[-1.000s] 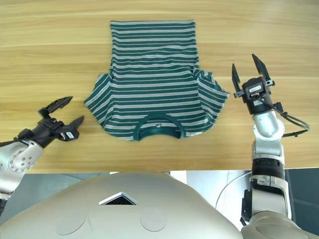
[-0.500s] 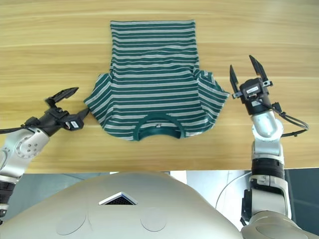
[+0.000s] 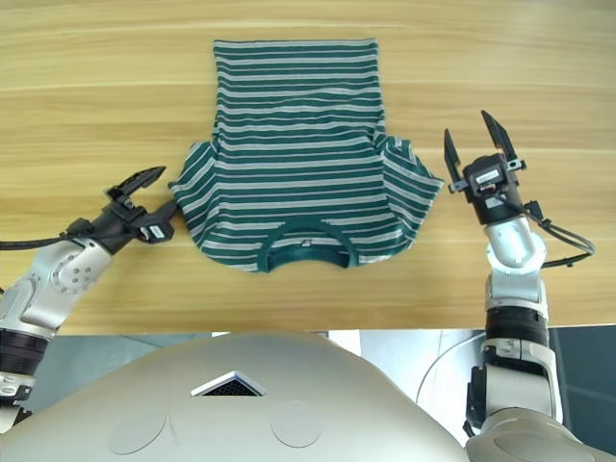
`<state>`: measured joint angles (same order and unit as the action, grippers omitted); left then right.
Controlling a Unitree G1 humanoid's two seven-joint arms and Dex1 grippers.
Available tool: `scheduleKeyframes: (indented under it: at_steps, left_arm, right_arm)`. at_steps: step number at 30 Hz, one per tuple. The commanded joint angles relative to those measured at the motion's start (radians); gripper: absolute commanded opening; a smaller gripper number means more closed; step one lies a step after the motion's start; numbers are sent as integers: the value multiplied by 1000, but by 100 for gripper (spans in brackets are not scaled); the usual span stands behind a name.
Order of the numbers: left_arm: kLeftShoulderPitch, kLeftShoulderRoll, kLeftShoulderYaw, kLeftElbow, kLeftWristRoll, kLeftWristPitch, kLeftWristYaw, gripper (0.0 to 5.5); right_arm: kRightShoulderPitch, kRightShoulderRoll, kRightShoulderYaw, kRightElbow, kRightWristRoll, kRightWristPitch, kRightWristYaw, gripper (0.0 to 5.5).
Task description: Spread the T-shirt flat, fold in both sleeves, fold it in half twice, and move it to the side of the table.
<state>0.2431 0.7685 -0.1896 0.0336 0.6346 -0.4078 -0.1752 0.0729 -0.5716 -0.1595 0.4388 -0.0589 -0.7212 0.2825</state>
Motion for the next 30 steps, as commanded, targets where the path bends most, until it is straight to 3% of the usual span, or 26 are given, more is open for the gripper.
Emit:
scheduleKeyframes:
  at_steps: [1, 8, 18, 26, 30]
  left_arm:
    - [25, 0, -35, 65, 41, 36, -25, 253]
    - [11, 2, -49, 82, 42, 38, -27, 142]
    - [36, 30, -89, 66, 52, 45, -66, 26]
    - [35, 30, -126, 72, 85, 35, -51, 26]
    - [46, 26, -105, 59, 97, 62, -14, 108]
  right_arm:
    - [4, -6, -12, 8, 2, -5, -7, 251]
    - [12, -5, -14, 4, 7, -9, -3, 251]
    - [25, -7, -17, -31, 10, 7, 4, 251]
    - [31, -8, -19, -47, 12, 16, 6, 251]
    - [33, -9, -21, -47, 14, 17, 6, 251]
